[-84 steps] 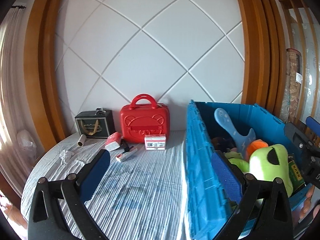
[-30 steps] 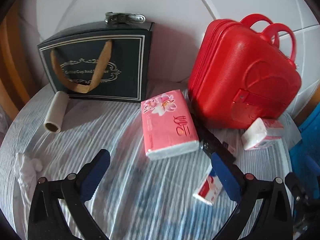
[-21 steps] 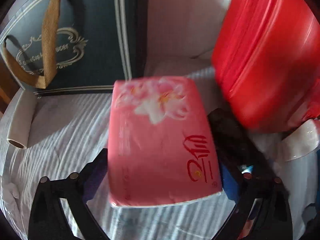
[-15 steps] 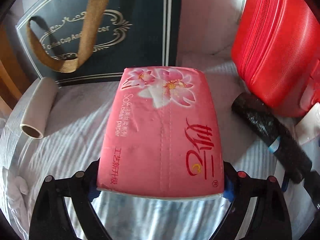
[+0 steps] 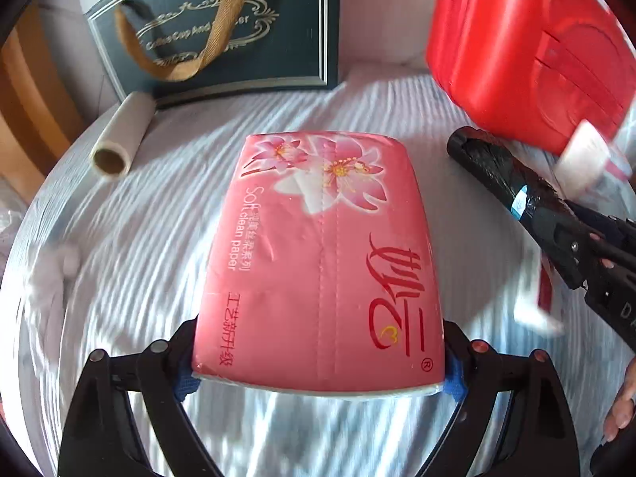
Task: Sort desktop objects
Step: 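Grasp the pink tissue pack with the left tool while the right tool grasps the black rolled bag, then lift the tissue pack and black bag and carry them over the bin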
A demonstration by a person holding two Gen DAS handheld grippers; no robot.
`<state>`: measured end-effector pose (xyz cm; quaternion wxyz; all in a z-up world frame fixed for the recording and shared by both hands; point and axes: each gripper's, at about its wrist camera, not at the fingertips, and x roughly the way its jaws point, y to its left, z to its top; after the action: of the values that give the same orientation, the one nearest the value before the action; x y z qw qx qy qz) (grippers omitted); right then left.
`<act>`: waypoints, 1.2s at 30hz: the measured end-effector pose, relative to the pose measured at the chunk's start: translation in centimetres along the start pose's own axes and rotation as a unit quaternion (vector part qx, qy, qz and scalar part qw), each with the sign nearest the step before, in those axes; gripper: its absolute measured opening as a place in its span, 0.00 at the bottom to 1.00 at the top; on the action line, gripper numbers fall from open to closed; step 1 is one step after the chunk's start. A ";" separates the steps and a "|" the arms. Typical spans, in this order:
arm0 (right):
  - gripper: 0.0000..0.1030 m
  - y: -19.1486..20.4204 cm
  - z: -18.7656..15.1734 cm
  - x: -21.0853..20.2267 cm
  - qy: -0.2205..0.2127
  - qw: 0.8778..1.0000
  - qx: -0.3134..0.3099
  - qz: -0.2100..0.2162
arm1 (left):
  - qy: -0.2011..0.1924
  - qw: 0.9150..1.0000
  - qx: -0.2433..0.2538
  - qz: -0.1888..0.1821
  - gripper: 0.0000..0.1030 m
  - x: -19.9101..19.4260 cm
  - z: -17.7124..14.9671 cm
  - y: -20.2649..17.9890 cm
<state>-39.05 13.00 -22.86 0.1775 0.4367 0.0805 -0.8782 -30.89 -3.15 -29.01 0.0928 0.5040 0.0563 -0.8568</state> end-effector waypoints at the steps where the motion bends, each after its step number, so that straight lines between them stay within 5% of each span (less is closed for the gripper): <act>1: 0.34 0.2 -1.1 -1.0 0.005 1.000 0.002 0.006 | 0.005 1.000 0.003 0.003 0.89 -0.7 -1.3 -0.1; 12: 0.34 2.0 -16.4 -10.5 0.103 0.994 0.040 0.026 | 0.072 0.997 0.022 -0.006 0.89 -8.4 -14.7 0.7; 17: 0.34 3.4 -20.4 -13.1 0.127 0.991 0.037 0.037 | 0.096 0.995 0.039 -0.006 0.89 -10.7 -19.2 0.2; 22: 0.54 4.3 -21.7 -14.7 0.129 0.990 0.029 0.054 | 0.098 0.994 0.039 0.009 0.91 -12.3 -20.5 0.3; 34: 0.52 5.2 -18.6 -12.5 0.113 0.993 -0.002 0.026 | 0.073 0.997 0.006 0.023 0.90 -11.6 -18.9 0.1; 36: 0.42 5.2 -18.6 -12.0 0.122 0.992 -0.001 0.022 | 0.072 0.997 0.002 0.012 0.89 -11.6 -19.1 0.6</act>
<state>-16.65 16.63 -24.48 0.1863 0.5416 0.0931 -0.8144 -9.01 1.11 -28.15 0.0979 0.5654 0.0552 -0.8171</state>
